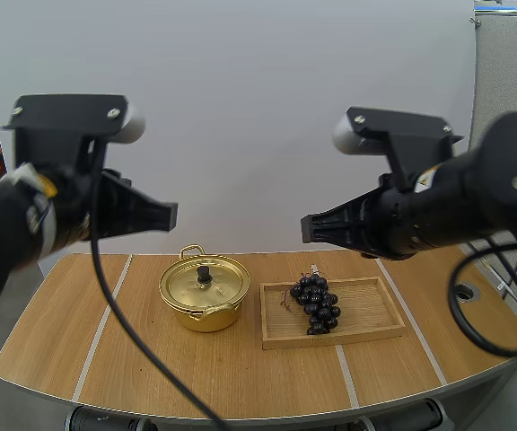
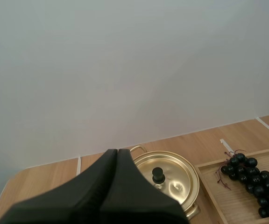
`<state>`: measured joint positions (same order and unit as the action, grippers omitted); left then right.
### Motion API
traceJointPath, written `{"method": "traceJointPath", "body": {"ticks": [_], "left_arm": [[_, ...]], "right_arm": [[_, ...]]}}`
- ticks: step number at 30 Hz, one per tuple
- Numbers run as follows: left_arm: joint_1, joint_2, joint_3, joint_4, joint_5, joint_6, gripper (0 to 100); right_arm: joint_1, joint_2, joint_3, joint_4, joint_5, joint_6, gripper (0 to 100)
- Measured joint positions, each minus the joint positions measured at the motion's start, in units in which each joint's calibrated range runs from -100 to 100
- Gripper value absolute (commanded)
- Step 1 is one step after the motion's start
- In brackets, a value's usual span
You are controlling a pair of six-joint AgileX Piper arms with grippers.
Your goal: Open the pot, put the grape inside, and close it
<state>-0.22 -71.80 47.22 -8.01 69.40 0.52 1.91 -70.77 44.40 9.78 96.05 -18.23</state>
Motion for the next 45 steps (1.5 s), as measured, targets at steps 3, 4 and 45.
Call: {"method": "traceJointPath", "body": {"ticks": [3, 4, 45], "left_arm": [[0.00, 6.1, -1.2, -0.1, 0.0, 0.2, 0], [0.00, 7.9, -1.6, -0.1, 0.0, 0.2, 0], [0.00, 30.4, -3.5, -8.6, -4.3, 22.5, 100]], "right_arm": [[0.0, 4.1, 0.0, -0.1, 0.4, 0.1, 0], [0.0, 5.1, 0.0, -0.1, 0.4, 0.2, 0], [0.0, 7.6, 0.0, -2.5, 0.6, 4.1, 100]]}}
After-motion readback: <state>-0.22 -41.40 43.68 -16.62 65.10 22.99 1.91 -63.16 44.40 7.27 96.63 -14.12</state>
